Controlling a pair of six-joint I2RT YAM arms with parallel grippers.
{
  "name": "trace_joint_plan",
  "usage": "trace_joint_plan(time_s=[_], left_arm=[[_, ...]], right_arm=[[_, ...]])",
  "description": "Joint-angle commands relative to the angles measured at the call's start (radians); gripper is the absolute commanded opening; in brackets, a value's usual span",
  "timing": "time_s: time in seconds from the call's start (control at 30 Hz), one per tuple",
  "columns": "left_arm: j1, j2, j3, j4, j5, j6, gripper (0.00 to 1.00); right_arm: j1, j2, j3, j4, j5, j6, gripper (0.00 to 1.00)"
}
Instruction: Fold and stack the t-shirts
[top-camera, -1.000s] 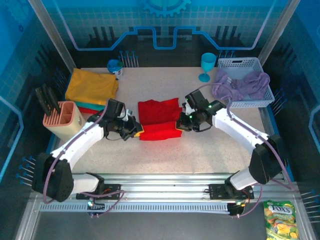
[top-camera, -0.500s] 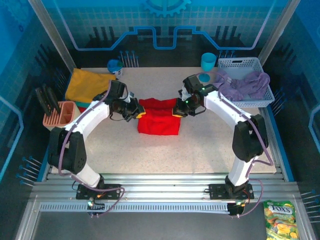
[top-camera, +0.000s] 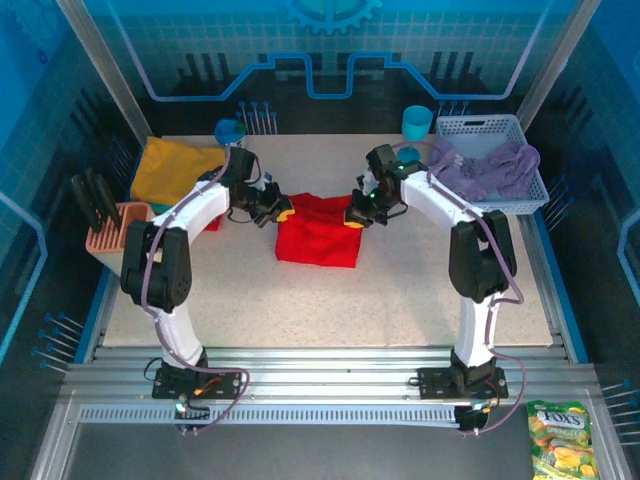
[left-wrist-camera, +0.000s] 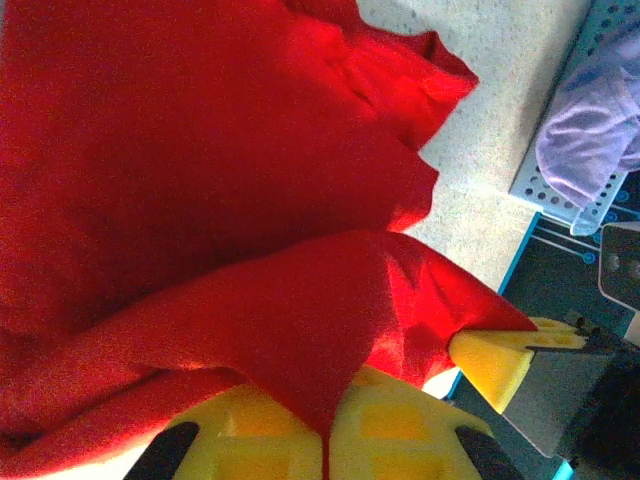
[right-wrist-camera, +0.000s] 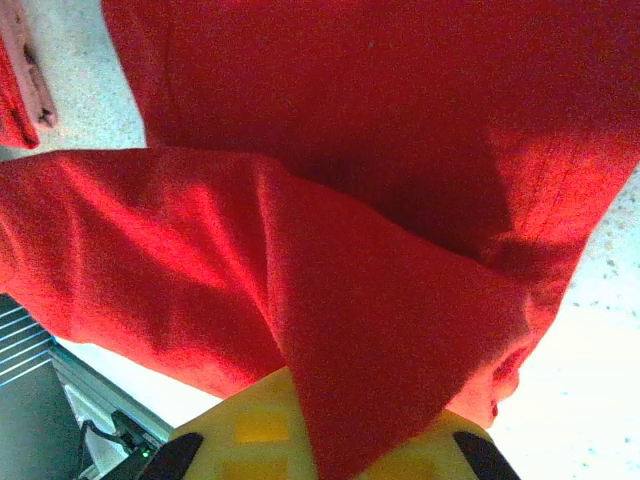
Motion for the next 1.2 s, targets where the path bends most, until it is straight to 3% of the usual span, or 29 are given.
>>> trace_joint_plan(time_s=[0.0,0.27,0.33,0.37,0.43,0.5,0.53,0.67,0.73,0.97,1.17], left_arm=[[0.016,0.042,0.057,0.011,0.039,0.021,0.00],[0.047,0.135,0.130,0.032,0.048,0.011,0.01],[0.061,0.172,0.158,0.041,0.053,0.010,0.08],[0.065,0.190,0.172,0.051,0.058,0.013,0.18],[0.079,0.236,0.227,0.048,0.069,0.022,0.50],[0.096,0.266,0.268,0.042,0.088,0.031,0.75],[0.103,0.269,0.286,0.030,0.093,0.046,0.78],[0.118,0.205,0.261,0.004,0.065,0.126,0.83],[0.120,0.162,0.224,-0.023,0.024,0.180,0.85],[0.119,0.028,-0.061,0.102,-0.025,0.234,0.86],[0.080,0.048,-0.173,0.170,-0.026,0.257,0.80]], right_arm=[[-0.020,0.037,0.054,-0.005,-0.045,0.000,0.03],[-0.043,0.117,0.141,-0.010,-0.048,0.004,0.04],[-0.054,0.157,0.189,0.006,-0.052,0.010,0.11],[-0.058,0.180,0.219,0.006,-0.050,0.013,0.21],[-0.069,0.234,0.302,-0.017,-0.059,0.011,0.45],[-0.074,0.257,0.347,-0.030,-0.057,-0.002,0.58],[-0.073,0.251,0.352,-0.033,-0.057,-0.019,0.62],[-0.071,0.118,0.205,0.049,-0.003,-0.072,0.84],[-0.075,0.018,0.078,0.136,0.027,-0.086,1.00],[-0.082,-0.152,-0.194,0.243,0.029,-0.114,1.00],[-0.081,-0.146,-0.353,0.408,-0.064,-0.061,1.00]])
